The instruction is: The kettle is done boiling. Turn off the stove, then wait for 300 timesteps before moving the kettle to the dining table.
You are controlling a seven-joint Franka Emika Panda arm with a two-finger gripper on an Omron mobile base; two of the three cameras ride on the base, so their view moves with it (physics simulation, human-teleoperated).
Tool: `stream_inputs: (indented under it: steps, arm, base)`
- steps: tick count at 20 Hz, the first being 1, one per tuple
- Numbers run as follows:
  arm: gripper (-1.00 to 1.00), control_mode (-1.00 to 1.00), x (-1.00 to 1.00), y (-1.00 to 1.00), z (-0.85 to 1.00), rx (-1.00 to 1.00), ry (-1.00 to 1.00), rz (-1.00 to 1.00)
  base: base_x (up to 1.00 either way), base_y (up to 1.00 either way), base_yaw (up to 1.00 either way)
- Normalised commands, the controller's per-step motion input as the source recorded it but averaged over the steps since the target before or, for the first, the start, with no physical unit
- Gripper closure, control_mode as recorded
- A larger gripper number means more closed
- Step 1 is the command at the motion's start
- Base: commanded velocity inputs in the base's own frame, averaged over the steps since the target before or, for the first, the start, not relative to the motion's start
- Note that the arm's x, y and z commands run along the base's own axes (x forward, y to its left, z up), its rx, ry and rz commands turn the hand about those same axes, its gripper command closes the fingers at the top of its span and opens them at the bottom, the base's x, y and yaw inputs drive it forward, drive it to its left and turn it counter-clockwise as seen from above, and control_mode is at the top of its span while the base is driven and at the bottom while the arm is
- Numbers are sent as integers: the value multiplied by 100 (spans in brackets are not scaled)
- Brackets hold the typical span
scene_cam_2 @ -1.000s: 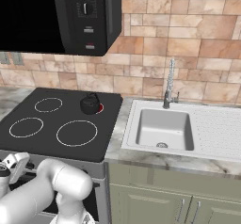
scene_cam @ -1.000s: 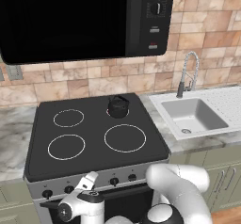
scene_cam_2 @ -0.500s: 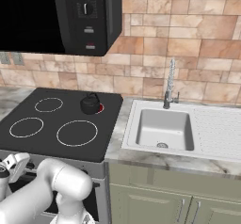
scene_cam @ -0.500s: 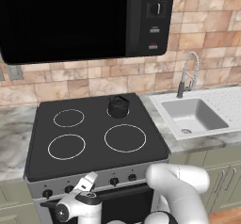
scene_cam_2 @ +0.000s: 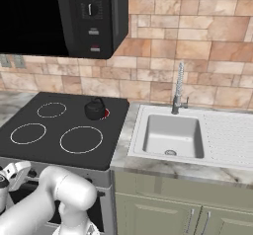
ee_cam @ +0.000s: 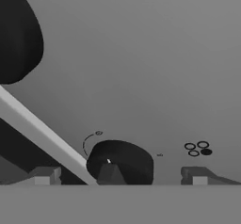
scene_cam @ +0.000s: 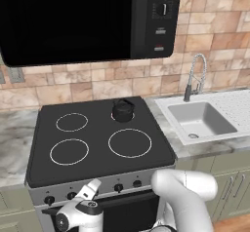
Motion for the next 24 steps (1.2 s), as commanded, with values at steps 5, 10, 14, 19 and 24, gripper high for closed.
stream_inputs:
  steps: [5,10,14,19,24]
  arm:
    - [-100,-100,24,0,-10,1,0,0]
    - [-100,-100,25,0,-13,3,0,2]
    - [-100,-100,25,0,-17,4,0,2]
    - [100,-100,29,0,-17,3,0,2]
    - [100,-100,23,0,-16,4,0,2]
  base:
    - [0,0,0]
    - [0,0,0]
    - [0,0,0]
    - [0,0,0]
    - [0,0,0]
